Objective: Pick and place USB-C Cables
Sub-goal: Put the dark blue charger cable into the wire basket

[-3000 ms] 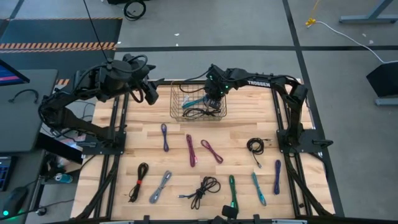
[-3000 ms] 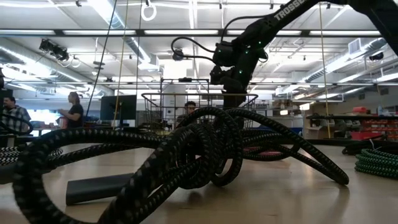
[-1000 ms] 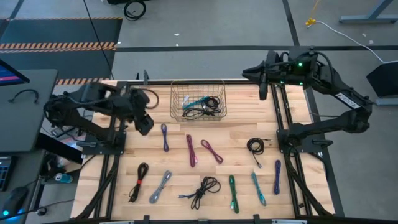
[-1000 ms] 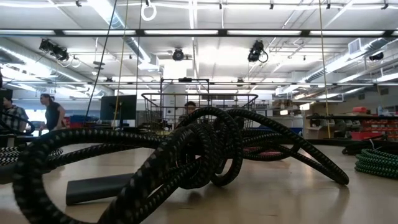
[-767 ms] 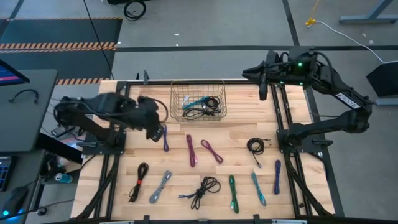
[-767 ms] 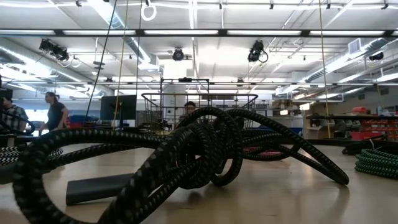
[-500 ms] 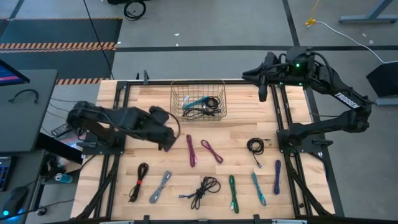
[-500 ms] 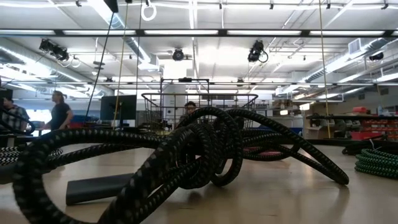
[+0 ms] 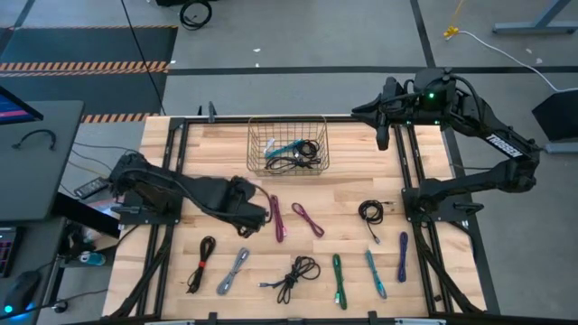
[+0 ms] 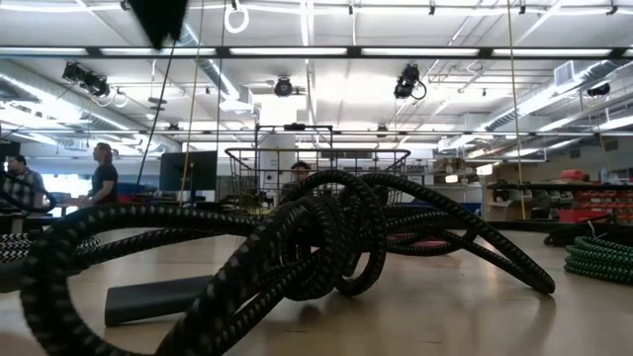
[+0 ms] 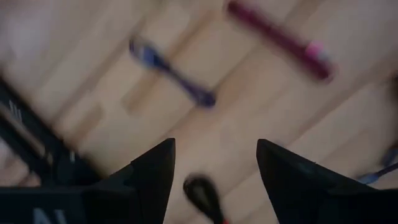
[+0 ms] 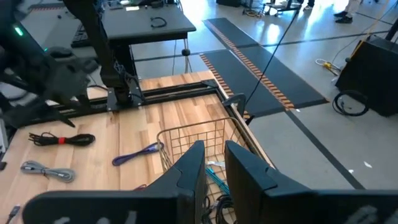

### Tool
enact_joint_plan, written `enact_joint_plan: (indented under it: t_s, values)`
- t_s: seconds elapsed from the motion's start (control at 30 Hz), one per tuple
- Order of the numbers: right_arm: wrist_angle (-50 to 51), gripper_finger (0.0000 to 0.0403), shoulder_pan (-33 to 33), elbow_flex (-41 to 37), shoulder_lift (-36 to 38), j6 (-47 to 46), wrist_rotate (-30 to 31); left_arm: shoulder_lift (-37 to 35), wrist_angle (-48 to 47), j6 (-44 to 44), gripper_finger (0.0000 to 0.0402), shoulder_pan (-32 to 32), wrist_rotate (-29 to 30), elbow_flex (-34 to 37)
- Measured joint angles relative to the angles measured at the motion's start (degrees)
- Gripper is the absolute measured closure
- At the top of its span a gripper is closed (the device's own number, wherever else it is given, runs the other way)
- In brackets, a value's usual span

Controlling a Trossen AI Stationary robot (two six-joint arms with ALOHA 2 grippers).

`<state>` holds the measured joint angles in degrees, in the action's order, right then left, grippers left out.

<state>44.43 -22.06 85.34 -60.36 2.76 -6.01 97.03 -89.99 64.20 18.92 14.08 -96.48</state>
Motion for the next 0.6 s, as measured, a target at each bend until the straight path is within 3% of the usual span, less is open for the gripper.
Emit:
enact_joint_plan:
  t_s: [0.33, 0.6]
  values:
    - [0.1, 0.0335, 0.0, 0.0, 0.0, -0.1, -0.1, -1.2, 4.1, 16.9, 0.017, -0.9, -8.5, 20.8]
    - [0.1, 0.0335, 0.0, 0.0, 0.0, -0.2, -0.1, -1.6, 27.8, 19.4, 0.017, -5.6, -7.8, 30.5]
